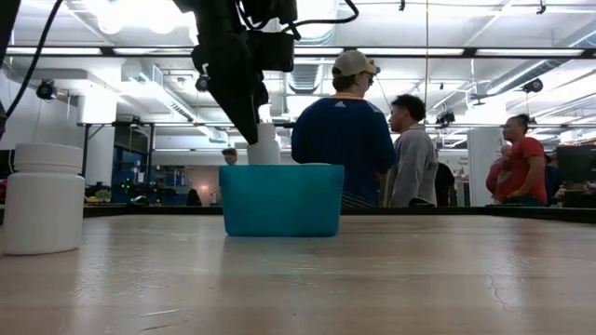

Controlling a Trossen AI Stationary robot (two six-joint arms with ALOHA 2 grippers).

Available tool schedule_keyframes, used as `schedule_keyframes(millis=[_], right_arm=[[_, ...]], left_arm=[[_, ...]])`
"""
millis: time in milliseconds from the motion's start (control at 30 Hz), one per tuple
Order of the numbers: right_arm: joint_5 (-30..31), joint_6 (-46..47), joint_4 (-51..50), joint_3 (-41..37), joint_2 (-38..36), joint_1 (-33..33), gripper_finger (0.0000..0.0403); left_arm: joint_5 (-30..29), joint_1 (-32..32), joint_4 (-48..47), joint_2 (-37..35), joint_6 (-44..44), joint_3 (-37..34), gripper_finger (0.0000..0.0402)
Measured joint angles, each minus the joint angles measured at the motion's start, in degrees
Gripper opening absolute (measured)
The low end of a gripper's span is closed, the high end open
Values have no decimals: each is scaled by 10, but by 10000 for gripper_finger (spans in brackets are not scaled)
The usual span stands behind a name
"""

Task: Pick and place pill bottles into a basket
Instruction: Put the white medicine bottle into the container

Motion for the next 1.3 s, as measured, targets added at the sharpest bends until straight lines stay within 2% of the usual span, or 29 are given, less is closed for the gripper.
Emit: schedule_keyframes(millis=[467, 767, 1033, 1300], right_arm=[[0, -1, -5, 0, 0, -1, 224], [1, 1, -10, 0, 0, -1, 224], [1, 3, -18, 0, 0, -1, 224], [1, 5, -17, 0, 0, -1, 224]], left_arm=[[5, 12, 18, 68, 15, 1, 136], [5, 13, 30, 81, 24, 3, 136], [-2, 13, 30, 81, 26, 3, 218], [2, 10, 18, 65, 9, 13, 231]])
